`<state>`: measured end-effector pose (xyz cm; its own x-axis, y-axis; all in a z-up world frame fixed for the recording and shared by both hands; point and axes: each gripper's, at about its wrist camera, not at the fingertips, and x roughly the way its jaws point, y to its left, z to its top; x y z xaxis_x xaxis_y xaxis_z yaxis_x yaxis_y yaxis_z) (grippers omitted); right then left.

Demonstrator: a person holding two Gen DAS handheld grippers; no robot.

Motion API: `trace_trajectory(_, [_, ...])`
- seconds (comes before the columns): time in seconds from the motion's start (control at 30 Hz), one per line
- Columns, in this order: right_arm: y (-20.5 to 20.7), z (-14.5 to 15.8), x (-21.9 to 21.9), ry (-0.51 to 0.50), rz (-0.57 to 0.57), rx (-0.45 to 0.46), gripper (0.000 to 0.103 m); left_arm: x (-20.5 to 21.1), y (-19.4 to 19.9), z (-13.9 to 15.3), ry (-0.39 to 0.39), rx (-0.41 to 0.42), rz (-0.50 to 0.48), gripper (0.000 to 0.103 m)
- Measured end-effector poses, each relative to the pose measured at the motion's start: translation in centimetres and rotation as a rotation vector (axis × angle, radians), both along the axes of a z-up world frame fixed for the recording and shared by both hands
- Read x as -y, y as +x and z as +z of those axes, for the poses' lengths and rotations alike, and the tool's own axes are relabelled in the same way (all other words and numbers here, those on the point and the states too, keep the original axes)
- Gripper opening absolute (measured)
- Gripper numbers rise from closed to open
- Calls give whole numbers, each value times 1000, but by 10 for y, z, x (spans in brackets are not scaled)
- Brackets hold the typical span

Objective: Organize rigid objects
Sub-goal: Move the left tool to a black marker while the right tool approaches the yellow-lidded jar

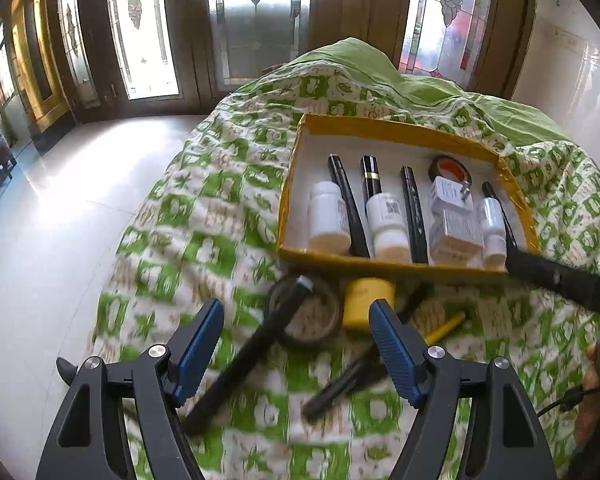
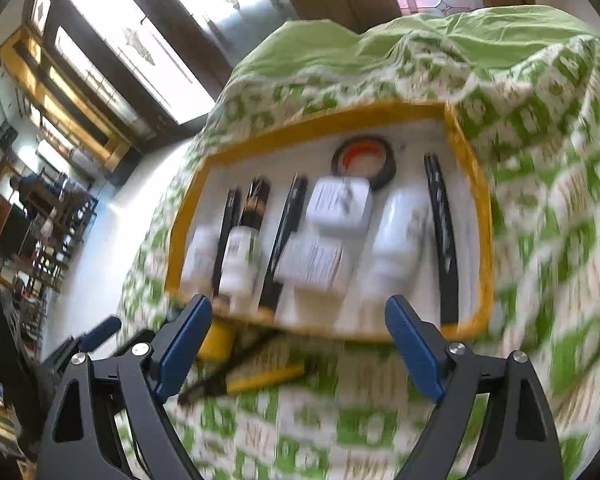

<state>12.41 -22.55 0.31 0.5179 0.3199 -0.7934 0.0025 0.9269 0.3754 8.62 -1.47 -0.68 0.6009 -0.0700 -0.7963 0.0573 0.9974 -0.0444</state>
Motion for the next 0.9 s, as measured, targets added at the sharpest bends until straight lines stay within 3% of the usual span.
trace_trajectory(0.2, [-37, -4, -11, -24, 29, 0, 97, -2, -17, 1, 0, 21, 11, 79])
trace_trajectory(0.33, [-45, -8, -10, -26, 27, -9, 99, -8, -24, -11, -21, 34, 25, 90])
trace_trajectory(0.43, [-42, -14, -6, -42, 6, -24, 100, -18, -18, -24, -95, -26, 48, 90])
trace_trajectory(0.63, [-39, -18, 2, -37, -27, -36, 100, -51, -18, -22, -215, -15, 169, 90])
trace_trajectory(0.8, [-38, -19, 3, -31, -25, -45, 100, -60, -15, -25, -218, -27, 205, 90])
trace_trajectory(0.9, [-38, -18, 2, -29, -22, -43, 100, -54, -13, -30, -171, -52, 188, 90])
